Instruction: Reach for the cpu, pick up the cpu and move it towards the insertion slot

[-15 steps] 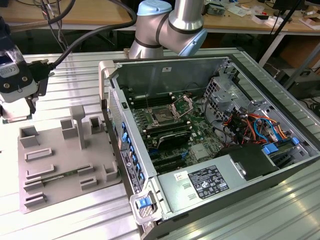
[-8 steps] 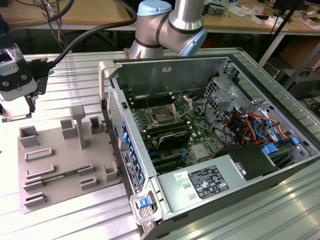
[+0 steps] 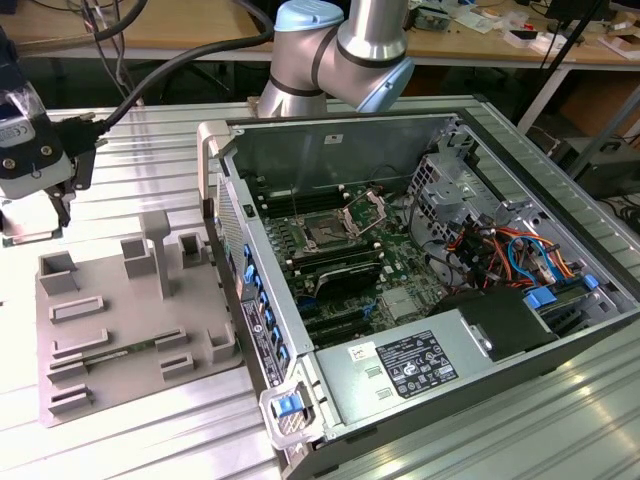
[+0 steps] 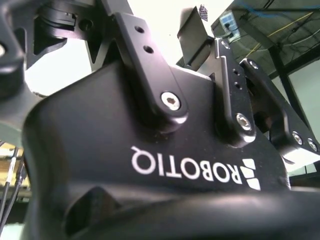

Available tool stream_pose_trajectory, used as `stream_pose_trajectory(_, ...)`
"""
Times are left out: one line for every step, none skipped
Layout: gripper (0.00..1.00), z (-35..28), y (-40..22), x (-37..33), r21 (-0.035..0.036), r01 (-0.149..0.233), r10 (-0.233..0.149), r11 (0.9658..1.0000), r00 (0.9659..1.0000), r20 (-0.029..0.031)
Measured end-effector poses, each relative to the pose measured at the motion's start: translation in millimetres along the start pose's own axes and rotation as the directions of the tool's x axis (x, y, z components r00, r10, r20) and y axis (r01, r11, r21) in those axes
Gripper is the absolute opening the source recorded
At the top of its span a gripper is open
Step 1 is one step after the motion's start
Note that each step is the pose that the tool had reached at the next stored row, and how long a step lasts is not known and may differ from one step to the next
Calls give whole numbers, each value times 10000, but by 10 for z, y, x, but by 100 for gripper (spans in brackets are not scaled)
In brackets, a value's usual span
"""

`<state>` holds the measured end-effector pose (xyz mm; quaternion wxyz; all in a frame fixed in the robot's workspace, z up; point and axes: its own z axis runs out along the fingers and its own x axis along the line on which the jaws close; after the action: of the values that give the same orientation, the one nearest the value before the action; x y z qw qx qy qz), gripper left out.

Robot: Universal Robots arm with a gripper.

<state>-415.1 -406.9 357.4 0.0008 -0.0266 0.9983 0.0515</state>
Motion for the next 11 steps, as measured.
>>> stream_pose_trajectory(55,0,0,0,160,0,0,9999,10000,-9)
stream_pose_trajectory(55,0,0,0,294,0,0,9996,10000,-17)
stream_pose_trajectory(55,-1,0,0,513,1,1,9987,10000,-27)
stream_pose_trajectory(55,-4,0,0,590,1,1,9983,10000,-30)
stream_pose_trajectory(55,-9,1,0,640,1,1,9980,10000,-34)
stream_pose_trajectory(55,-20,1,0,733,2,1,9973,10000,-39)
stream_pose_trajectory(55,-27,2,0,762,1,2,9971,10000,-41)
stream_pose_trajectory(55,-36,3,0,777,1,2,9970,10000,-40)
stream_pose_trajectory(55,-42,4,0,782,2,1,9969,10000,-42)
stream_pose_trajectory(55,-49,5,-1,786,2,1,9969,10000,-42)
stream_pose_trajectory(55,-57,6,0,790,1,2,9969,10000,-42)
